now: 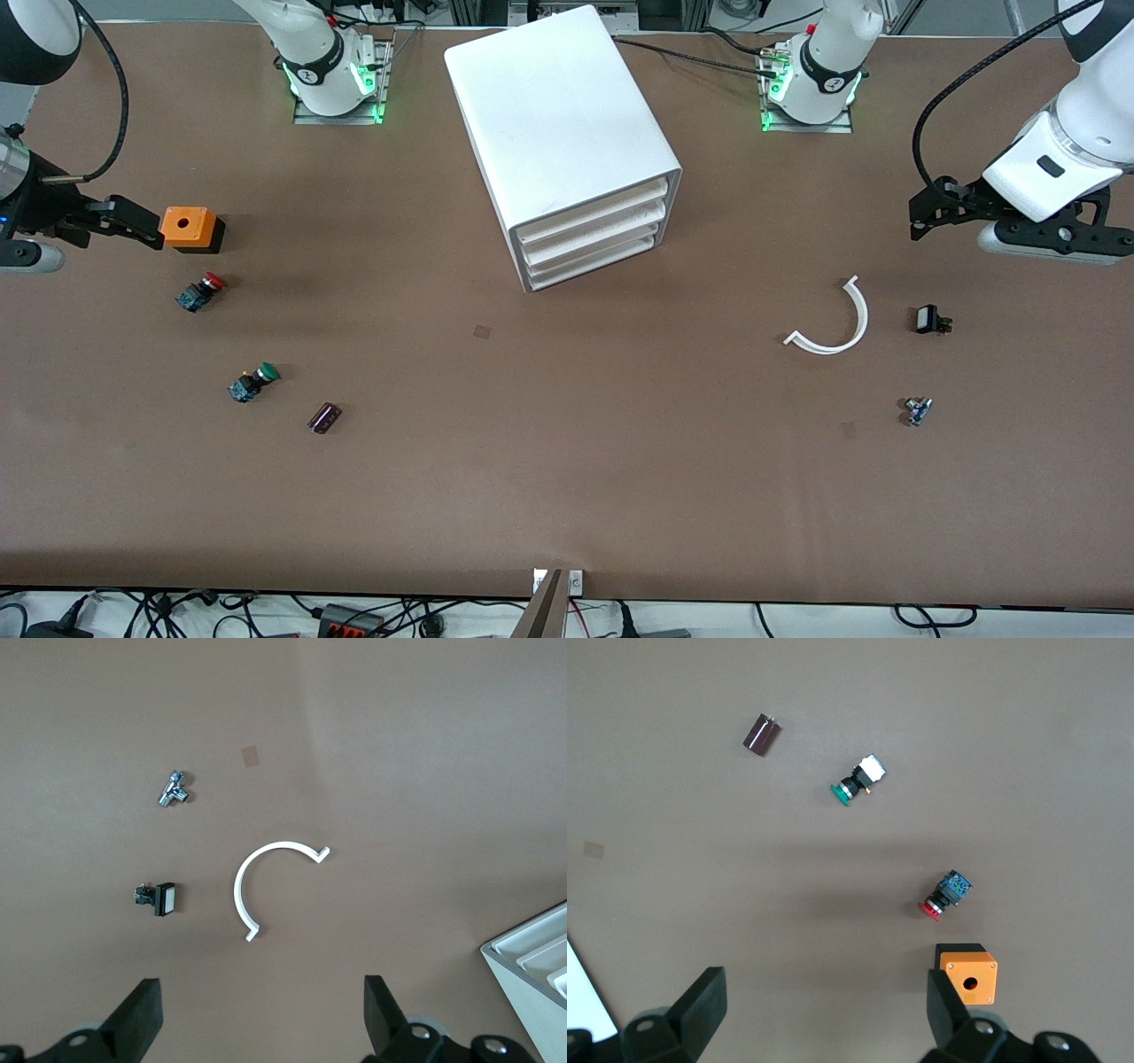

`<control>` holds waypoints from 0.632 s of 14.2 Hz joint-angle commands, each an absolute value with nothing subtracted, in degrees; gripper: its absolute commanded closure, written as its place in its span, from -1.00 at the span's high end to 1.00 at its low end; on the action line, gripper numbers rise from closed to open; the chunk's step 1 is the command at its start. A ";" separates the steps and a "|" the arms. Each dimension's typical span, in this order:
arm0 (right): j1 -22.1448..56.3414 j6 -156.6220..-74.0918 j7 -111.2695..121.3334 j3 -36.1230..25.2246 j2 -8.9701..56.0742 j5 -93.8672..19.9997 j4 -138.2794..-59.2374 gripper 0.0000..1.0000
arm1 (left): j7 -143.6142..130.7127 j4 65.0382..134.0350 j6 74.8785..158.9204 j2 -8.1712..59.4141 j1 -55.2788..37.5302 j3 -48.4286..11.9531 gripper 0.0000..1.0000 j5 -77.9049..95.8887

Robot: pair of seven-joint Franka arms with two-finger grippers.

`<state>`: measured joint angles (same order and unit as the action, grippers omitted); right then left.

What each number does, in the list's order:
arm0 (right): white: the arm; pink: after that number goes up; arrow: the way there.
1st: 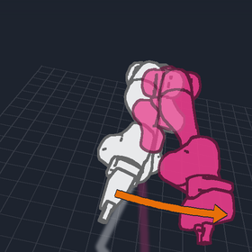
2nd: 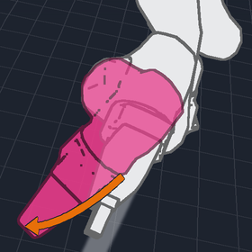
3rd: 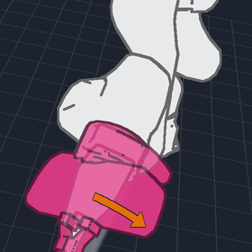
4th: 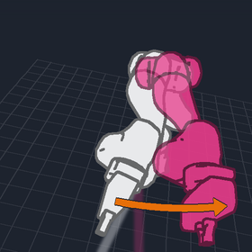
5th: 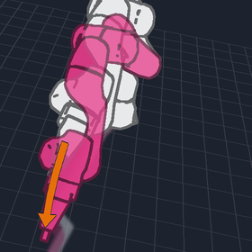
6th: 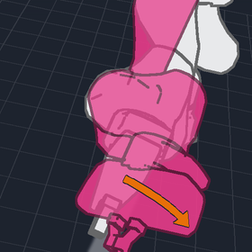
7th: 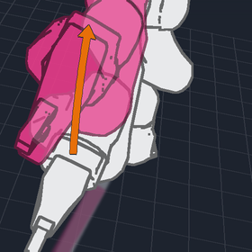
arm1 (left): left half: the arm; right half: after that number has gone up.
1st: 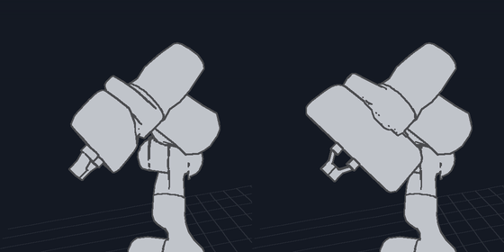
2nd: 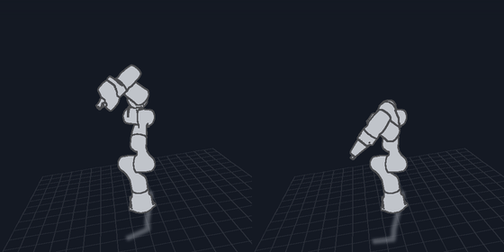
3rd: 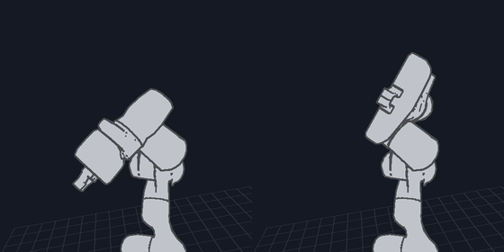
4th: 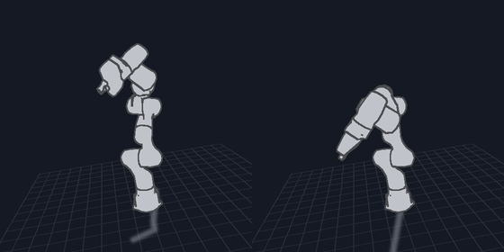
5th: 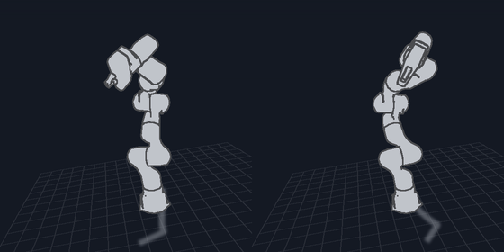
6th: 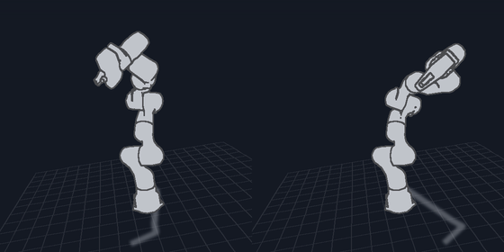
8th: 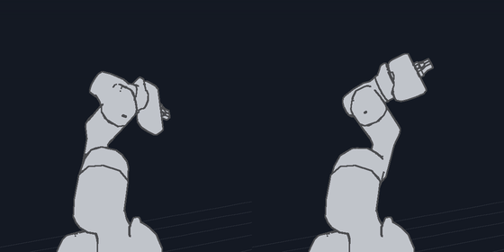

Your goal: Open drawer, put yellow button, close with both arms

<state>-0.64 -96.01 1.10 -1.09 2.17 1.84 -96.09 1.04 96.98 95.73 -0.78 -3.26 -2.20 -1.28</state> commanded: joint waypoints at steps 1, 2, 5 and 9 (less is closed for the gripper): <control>-0.53 -96.15 0.79 -1.14 1.49 2.37 -96.33 1.00 | 2.37 97.56 96.50 -1.23 -3.52 -1.58 1.00 -0.53; -0.53 -96.15 0.79 -1.14 1.49 2.37 -96.33 1.00 | 2.46 97.38 96.50 -1.23 -3.52 -1.50 1.00 -0.53; -0.62 -96.15 0.79 -1.14 1.49 2.29 -96.33 1.00 | 2.46 97.03 96.50 -1.14 -3.60 -1.58 1.00 -0.53; -0.62 -96.33 0.79 -1.14 1.58 2.20 -96.33 1.00 | 2.46 97.12 96.15 -1.14 -3.52 -1.49 1.00 -0.53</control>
